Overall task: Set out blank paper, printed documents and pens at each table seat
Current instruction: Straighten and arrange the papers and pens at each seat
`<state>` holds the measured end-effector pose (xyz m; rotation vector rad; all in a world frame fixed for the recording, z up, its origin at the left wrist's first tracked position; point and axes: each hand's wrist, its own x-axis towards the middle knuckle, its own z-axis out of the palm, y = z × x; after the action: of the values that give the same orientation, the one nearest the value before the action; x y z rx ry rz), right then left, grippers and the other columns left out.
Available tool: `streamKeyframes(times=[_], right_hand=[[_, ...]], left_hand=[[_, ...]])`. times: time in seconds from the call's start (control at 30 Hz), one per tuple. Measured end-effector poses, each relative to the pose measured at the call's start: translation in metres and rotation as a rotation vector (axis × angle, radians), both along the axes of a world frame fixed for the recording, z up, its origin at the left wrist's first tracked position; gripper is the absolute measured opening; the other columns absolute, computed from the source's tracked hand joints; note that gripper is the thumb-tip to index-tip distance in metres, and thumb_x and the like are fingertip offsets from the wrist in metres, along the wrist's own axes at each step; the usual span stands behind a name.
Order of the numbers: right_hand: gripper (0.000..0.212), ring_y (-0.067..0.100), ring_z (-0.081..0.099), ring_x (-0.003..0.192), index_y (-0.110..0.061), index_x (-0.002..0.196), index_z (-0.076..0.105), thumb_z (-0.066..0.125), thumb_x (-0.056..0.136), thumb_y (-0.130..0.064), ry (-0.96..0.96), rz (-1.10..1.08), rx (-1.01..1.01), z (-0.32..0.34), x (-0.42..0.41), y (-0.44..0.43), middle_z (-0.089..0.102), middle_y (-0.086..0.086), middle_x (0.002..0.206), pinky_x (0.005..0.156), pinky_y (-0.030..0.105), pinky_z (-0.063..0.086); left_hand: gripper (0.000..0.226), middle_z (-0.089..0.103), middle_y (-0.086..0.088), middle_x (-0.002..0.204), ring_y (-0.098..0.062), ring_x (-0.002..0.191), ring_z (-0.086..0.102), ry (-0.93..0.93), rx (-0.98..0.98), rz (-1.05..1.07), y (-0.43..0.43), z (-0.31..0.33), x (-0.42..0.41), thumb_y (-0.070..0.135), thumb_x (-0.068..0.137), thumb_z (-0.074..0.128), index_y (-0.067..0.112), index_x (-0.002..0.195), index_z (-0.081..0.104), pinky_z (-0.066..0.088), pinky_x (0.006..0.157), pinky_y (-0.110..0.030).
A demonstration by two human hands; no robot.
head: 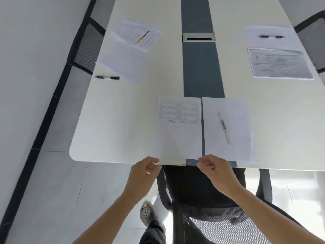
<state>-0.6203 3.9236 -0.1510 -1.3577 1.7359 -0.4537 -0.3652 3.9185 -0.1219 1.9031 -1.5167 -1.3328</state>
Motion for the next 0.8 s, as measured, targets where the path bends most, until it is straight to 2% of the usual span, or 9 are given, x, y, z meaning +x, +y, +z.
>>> streamKeyframes(times=[0.1,0.2,0.33,0.4,0.5,0.53,0.63,0.7,0.8], right_hand=[[0.009,0.001,0.067,0.081,-0.038,0.093,0.065,0.067,0.089,-0.029,-0.055,0.025,0.008,0.015,0.045,0.028,0.072,-0.015,0.084,0.075,0.011,0.051],[0.012,0.0,0.068,0.081,-0.04,0.093,0.065,0.067,0.089,-0.028,-0.101,0.074,0.023,0.027,0.096,0.049,0.072,-0.015,0.083,0.077,0.015,0.053],[0.01,0.004,0.069,0.075,-0.03,0.094,0.068,0.066,0.09,-0.021,-0.147,0.135,0.052,0.039,0.179,0.069,0.074,-0.007,0.077,0.072,0.009,0.051],[0.009,0.009,0.071,0.077,-0.027,0.096,0.069,0.067,0.089,-0.021,-0.167,0.127,0.071,0.041,0.226,0.077,0.075,-0.004,0.079,0.075,0.016,0.055],[0.01,0.013,0.072,0.076,-0.025,0.098,0.07,0.069,0.088,-0.023,-0.19,0.191,0.089,0.046,0.292,0.091,0.075,-0.002,0.081,0.082,0.037,0.059],[0.009,0.011,0.071,0.074,-0.025,0.097,0.07,0.069,0.088,-0.023,-0.198,0.214,0.091,0.051,0.313,0.094,0.075,-0.004,0.081,0.081,0.039,0.059],[0.01,0.002,0.067,0.063,-0.03,0.094,0.07,0.07,0.087,-0.023,-0.224,0.289,0.064,0.068,0.369,0.094,0.074,-0.013,0.079,0.069,0.028,0.055],[0.01,-0.001,0.066,0.062,-0.03,0.093,0.07,0.07,0.086,-0.023,-0.232,0.317,0.036,0.079,0.398,0.086,0.074,-0.014,0.078,0.064,0.017,0.05],[0.011,0.004,0.07,0.072,-0.028,0.092,0.072,0.071,0.086,-0.019,-0.249,0.296,0.014,0.085,0.429,0.067,0.075,-0.009,0.079,0.071,0.019,0.05]], left_hand=[[0.011,0.073,0.006,0.08,-0.01,0.076,0.07,0.068,0.043,0.111,0.049,0.016,0.046,0.02,0.089,0.064,0.025,0.098,0.067,0.054,0.075,-0.02],[0.012,0.075,0.002,0.078,-0.014,0.071,0.071,0.149,0.086,0.281,0.096,0.023,0.098,0.013,0.088,0.065,0.022,0.095,0.069,0.053,0.07,-0.024],[0.014,0.075,-0.005,0.077,-0.018,0.068,0.071,0.234,0.095,0.439,0.156,0.029,0.178,0.005,0.088,0.064,0.016,0.093,0.07,0.053,0.064,-0.027],[0.014,0.075,-0.006,0.077,-0.019,0.068,0.071,0.241,0.09,0.49,0.179,0.033,0.227,0.003,0.088,0.063,0.015,0.093,0.07,0.053,0.064,-0.026],[0.014,0.075,-0.006,0.078,-0.017,0.068,0.071,0.206,0.095,0.55,0.215,0.042,0.293,0.005,0.089,0.063,0.016,0.092,0.071,0.053,0.066,-0.027],[0.014,0.076,-0.006,0.079,-0.017,0.068,0.071,0.199,0.079,0.583,0.225,0.046,0.313,0.005,0.089,0.063,0.016,0.092,0.071,0.053,0.066,-0.028],[0.01,0.076,-0.006,0.077,-0.016,0.066,0.071,0.175,0.017,0.687,0.244,0.059,0.367,0.007,0.088,0.065,0.014,0.09,0.071,0.053,0.065,-0.032],[0.011,0.075,-0.007,0.075,-0.018,0.065,0.07,0.188,-0.003,0.754,0.247,0.062,0.392,0.02,0.08,0.067,0.013,0.088,0.071,0.053,0.064,-0.034],[0.019,0.075,-0.01,0.072,-0.022,0.063,0.069,0.23,-0.017,0.822,0.233,0.056,0.416,0.024,0.074,0.066,0.011,0.086,0.072,0.052,0.061,-0.035]])
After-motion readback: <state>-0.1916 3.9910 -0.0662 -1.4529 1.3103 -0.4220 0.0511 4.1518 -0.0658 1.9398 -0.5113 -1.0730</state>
